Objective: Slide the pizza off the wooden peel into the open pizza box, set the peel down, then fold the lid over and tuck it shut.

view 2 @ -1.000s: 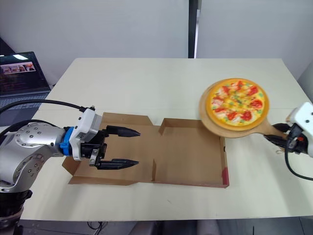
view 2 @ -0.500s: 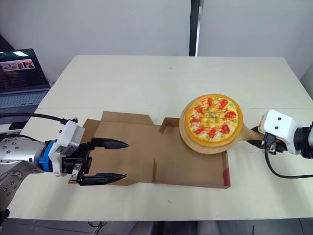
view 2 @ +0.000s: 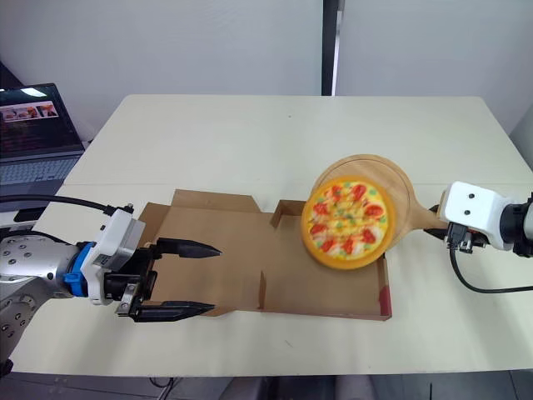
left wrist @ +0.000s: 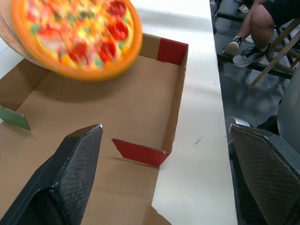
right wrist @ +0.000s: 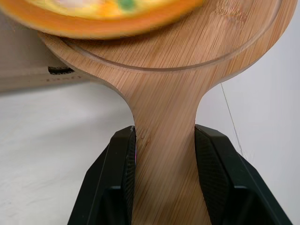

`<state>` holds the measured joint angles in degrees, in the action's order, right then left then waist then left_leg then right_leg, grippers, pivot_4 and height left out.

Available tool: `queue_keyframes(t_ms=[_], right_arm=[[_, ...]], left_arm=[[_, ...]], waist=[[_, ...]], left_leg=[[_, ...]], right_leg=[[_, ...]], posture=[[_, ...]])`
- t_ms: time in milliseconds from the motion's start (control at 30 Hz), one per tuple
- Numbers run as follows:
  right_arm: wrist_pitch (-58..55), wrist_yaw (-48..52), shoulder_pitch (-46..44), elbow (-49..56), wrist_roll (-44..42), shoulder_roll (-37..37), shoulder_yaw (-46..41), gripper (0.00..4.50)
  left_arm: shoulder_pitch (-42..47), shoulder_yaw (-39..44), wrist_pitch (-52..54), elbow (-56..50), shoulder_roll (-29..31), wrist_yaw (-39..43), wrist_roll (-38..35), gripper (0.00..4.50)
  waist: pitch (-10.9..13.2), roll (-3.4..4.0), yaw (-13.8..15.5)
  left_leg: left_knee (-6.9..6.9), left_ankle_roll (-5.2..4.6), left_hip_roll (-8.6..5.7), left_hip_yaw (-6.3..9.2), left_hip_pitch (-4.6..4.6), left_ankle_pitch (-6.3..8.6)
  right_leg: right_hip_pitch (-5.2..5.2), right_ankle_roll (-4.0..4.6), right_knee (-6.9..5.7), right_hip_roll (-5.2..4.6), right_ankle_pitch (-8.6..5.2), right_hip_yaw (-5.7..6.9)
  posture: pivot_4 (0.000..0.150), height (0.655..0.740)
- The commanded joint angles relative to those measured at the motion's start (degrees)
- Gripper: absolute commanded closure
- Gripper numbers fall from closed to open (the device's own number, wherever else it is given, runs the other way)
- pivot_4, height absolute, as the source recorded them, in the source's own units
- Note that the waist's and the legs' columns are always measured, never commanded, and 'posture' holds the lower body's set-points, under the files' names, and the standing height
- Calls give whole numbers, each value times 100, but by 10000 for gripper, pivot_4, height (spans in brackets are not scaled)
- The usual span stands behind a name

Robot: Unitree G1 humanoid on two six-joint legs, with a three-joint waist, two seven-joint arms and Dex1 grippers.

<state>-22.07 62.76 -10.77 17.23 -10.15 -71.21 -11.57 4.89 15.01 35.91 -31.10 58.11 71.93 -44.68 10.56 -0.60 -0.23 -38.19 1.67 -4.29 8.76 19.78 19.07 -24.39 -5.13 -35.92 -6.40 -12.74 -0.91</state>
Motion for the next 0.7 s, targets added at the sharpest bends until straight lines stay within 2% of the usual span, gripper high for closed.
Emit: queue_keyframes(t_ms=[33,433,567,700], right_arm=[[188,-1,-245,67,-10,-119,-268,29577],[384,-166,-697,-647,216,-202,-592,29577],[-12,-174,-597,-846,18,-136,-1157,29577],[-767,-109,205,-594,-168,306,-2170,29577]], left_arm=[[76,-21,-63,-29,83,32,-7,0],[151,-165,-133,18,47,18,83,0],[160,-172,-143,10,27,3,78,0],[243,-219,-129,-52,-91,-99,-10,0]], waist=[[0,0,-1],[0,1,-5],[0,1,-2],[-2,-2,30]], left_leg=[[0,0,0,-1,0,0],[-4,0,0,-4,-1,0],[-4,0,-1,-5,0,0],[-2,0,0,3,0,0]], right_leg=[[0,0,0,0,0,-1],[0,3,-2,0,3,-2],[0,3,-2,0,3,-4],[3,4,-2,1,3,2]], posture=[[1500,7400],[1500,7400],[1500,7400],[1500,7400]])
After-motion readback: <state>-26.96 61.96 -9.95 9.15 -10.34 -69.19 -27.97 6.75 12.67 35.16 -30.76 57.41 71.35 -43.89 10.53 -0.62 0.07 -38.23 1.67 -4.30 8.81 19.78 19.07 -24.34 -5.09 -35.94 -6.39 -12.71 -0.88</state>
